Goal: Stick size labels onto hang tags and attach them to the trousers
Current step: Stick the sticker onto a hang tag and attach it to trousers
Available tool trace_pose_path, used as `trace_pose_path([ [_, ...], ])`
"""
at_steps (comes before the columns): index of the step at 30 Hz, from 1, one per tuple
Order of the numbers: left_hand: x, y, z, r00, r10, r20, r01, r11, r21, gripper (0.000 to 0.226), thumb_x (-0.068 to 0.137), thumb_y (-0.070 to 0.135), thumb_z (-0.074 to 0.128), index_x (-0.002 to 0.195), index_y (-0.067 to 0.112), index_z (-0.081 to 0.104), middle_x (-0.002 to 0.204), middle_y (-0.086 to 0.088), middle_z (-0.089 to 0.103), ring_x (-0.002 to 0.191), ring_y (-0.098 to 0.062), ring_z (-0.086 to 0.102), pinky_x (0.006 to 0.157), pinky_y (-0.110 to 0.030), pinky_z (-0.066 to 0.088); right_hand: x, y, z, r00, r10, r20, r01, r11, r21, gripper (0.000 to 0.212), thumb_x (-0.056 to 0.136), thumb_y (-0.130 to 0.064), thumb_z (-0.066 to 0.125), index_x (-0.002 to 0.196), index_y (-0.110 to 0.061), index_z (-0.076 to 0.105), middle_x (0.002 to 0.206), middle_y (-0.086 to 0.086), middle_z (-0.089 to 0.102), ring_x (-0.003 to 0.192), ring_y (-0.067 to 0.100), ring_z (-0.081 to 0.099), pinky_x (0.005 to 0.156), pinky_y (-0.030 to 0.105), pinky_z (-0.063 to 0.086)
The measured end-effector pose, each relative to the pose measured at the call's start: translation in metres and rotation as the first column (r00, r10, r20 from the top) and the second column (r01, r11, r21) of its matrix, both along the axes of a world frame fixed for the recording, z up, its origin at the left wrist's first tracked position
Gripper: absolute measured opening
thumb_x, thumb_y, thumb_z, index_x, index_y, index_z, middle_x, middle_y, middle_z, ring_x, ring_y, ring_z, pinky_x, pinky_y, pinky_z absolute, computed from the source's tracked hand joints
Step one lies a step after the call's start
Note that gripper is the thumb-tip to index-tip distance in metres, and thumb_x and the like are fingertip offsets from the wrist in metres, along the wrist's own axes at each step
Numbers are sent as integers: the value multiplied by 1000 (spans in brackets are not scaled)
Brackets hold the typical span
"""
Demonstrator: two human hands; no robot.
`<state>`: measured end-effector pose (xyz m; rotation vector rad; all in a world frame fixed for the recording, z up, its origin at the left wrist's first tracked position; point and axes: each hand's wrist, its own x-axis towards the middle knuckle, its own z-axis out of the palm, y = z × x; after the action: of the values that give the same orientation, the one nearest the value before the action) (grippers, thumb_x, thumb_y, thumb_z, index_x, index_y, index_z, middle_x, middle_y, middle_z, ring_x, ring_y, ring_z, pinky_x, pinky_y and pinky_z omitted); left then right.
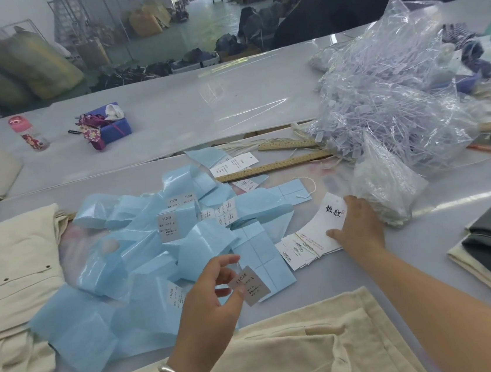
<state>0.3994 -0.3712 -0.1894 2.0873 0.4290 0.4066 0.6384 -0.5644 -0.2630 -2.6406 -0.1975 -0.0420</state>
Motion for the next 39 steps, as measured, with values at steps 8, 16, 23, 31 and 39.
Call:
trace_pose_path([
  [8, 10, 2, 1, 1000, -6, 15, 7, 1000, -26, 41, 86, 5, 68, 105, 40, 60, 88, 29, 60, 92, 1, 59, 76, -8, 47, 2, -2, 1, 997, 16, 76, -18, 1000, 25, 57, 62, -22, 86, 106, -12, 52, 121, 9, 47, 112, 30, 42, 91, 36, 33],
  [16, 8, 3, 0, 1000, -1, -29, 0, 1000, -26, 37, 88, 9, 67, 105, 41, 59, 90, 31, 60, 93, 1, 58, 76, -9, 47, 1, 4, -8, 977, 92, 193, -110, 991, 83, 36, 62, 0, 73, 93, -10, 57, 127, 8, 52, 115, 33, 45, 91, 40, 36],
  [23, -2, 5, 1, 998, 20, -63, -22, 999, -30, 39, 87, 6, 66, 106, 40, 60, 86, 19, 62, 92, -6, 61, 79, -14, 49, 15, 4, 1, 999, 23, 34, -29, 982, 186, 25, 87, -31, 67, 103, -11, 73, 126, 5, 59, 117, 31, 43, 93, 39, 38],
  [31, -14, -2, 21, 999, 41, -32, -41, 999, -4, 42, 88, 6, 66, 109, 41, 56, 98, 15, 64, 92, -7, 65, 79, -16, 51, -18, 8, 81, 831, -68, 552, -230, 862, 452, 12, 88, -10, 67, 88, 1, 71, 112, 18, 62, 105, 39, 54, 89, 31, 37],
  [39, -25, -38, 49, 999, -33, 23, 33, 999, 16, 73, 86, 9, 68, 135, 54, 37, 130, 24, 52, 75, -10, 69, 81, -38, 57, -46, -21, 103, 876, 15, 482, -221, 900, 375, 5, 83, -2, 68, 83, -5, 72, 81, 14, 72, 76, 35, 66, 64, 37, 46],
])
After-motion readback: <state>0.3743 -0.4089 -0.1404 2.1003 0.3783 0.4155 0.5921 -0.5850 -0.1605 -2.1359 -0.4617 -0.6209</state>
